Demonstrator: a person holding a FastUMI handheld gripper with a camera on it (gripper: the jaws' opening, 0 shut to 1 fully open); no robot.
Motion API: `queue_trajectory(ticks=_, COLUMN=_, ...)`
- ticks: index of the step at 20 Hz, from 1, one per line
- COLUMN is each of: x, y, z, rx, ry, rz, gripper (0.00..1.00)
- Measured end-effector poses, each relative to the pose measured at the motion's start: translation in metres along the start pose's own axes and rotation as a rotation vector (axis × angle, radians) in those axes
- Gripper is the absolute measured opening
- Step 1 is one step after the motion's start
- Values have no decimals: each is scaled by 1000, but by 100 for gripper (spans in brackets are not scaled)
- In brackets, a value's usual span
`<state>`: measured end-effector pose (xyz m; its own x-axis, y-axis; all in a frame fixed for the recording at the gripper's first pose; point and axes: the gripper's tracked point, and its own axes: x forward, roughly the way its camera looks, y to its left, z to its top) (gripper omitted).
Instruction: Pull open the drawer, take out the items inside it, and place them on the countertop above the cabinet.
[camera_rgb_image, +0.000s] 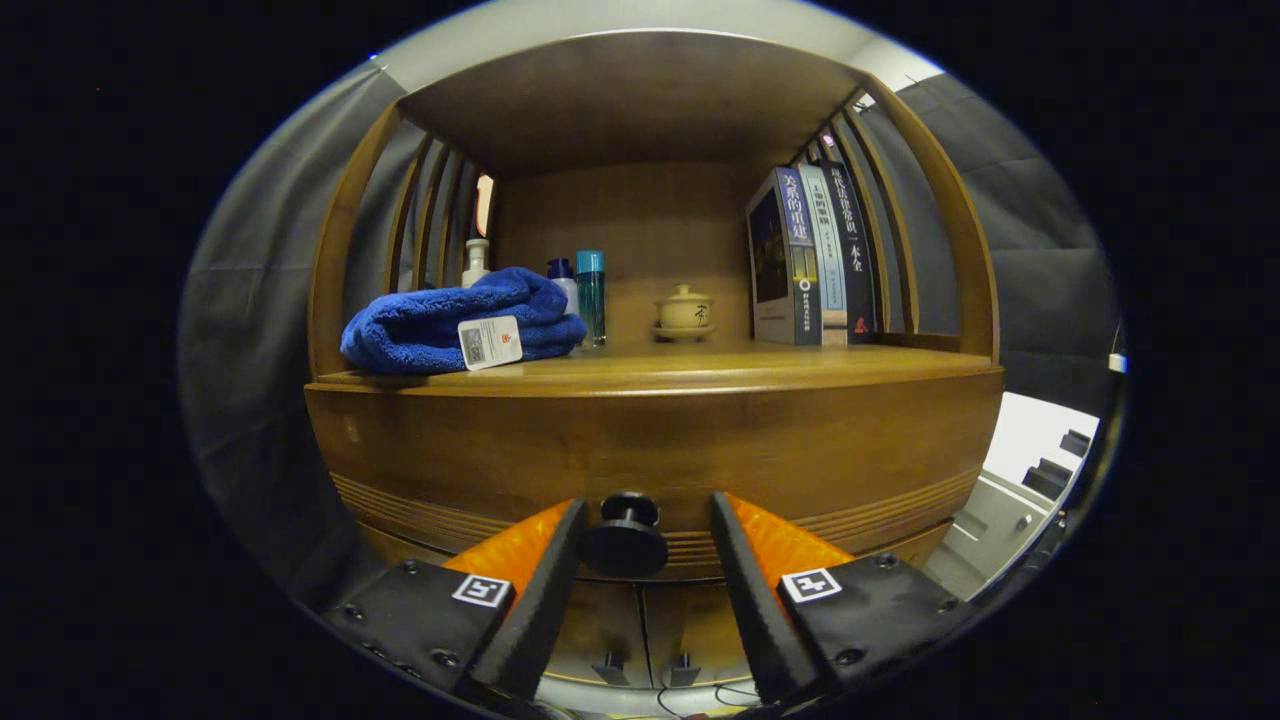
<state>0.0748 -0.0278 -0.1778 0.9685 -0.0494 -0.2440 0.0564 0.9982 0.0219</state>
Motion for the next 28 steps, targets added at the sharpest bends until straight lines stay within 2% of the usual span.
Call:
queue_trajectory(ticks=6, x=5, y=2, z=-8, rx=-22, ry=12, rz=-32, gripper=57)
queue_trajectory(ticks=9, x=5, y=4, z=-8, rx=13, ry=18, rz=-39, gripper=44)
queue_trajectory(ticks=11, x=5, y=3, z=-8, rx=0, ry=20, rz=-35, gripper=38)
queue_trajectory(ticks=16, x=-5, y=2, z=-9, rx=6, ry=38, rz=-14, gripper=38)
queue_trajectory(ticks=28, x=-77, y=5, z=-19, rx=-3, ry=82, rz=1, gripper=38)
